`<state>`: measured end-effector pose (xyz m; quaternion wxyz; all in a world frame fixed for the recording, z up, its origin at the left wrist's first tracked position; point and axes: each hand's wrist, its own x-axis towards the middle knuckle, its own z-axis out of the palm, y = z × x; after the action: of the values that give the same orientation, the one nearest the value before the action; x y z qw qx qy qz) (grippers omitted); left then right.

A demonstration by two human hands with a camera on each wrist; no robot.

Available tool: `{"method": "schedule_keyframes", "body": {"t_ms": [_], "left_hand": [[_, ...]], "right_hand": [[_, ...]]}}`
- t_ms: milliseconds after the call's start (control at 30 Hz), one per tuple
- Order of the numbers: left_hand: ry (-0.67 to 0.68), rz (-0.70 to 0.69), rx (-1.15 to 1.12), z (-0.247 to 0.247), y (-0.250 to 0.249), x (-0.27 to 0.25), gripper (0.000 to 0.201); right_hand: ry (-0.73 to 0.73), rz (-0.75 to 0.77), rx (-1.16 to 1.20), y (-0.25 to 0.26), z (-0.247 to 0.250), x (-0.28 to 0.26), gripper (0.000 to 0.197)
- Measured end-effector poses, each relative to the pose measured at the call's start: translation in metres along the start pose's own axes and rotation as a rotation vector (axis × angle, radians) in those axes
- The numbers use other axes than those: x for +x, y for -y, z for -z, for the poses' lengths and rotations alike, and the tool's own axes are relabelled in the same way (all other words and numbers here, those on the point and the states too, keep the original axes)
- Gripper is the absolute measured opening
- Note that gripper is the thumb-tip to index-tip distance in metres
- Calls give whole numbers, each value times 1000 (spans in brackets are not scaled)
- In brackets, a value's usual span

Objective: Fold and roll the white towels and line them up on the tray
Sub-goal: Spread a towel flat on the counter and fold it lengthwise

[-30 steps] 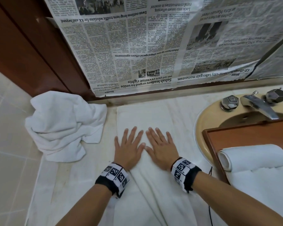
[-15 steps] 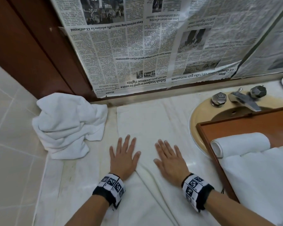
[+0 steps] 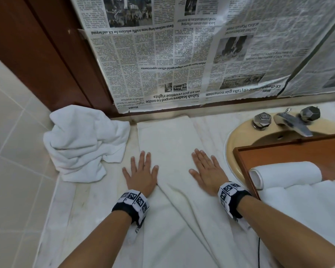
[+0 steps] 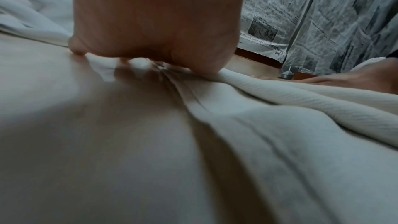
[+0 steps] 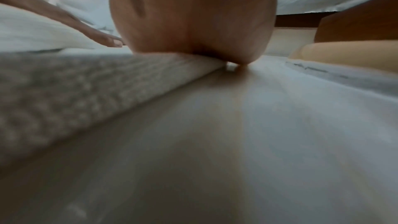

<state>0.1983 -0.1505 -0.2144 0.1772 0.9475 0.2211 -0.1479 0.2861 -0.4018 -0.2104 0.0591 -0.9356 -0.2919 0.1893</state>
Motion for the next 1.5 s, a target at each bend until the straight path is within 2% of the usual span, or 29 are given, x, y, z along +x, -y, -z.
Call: {"method": "schedule_keyframes", "body": {"t_ms": [200,333,467,567,700,800,867,967,1100,1200,1367,1500], "left_hand": [[46,69,19,22,3,23,62],[33,77,-6,28,-3,16,61],[-21,-7,11,17,-18,-17,59],[-6,-77,21,5,-28,-40,57],[-37,-122,54,5,-31,-49,53],[-66,-218,92,7,-40,-54,44],[-23,-258,117,8,-43,-54,40],[25,-265,118,11,-42,-46,36],[63,-271,37,16,-38,-42,23],[71,-281,17,16,-33,-43,20],[-2,-268,-43,15,-29,-55,17],[-32,-330,-79,11,-22,-59,16]], "right_hand": [[-25,-16,10,7,4,3,83],[-15,-50,8,8,-2,5,90],[-47,-79,17,13,-10,1,90],[-61,-85,19,11,-9,0,89],[-52,-92,113,15,6,-7,69],[-211,-83,239,28,13,-32,57],[-238,-65,292,42,12,-54,48],[-175,-66,310,60,7,-80,43],[-64,-86,195,77,-2,-92,42],[-50,-108,130,85,-4,-95,33],[-70,-199,219,85,3,-101,21],[-35,-286,346,83,7,-112,15]]}}
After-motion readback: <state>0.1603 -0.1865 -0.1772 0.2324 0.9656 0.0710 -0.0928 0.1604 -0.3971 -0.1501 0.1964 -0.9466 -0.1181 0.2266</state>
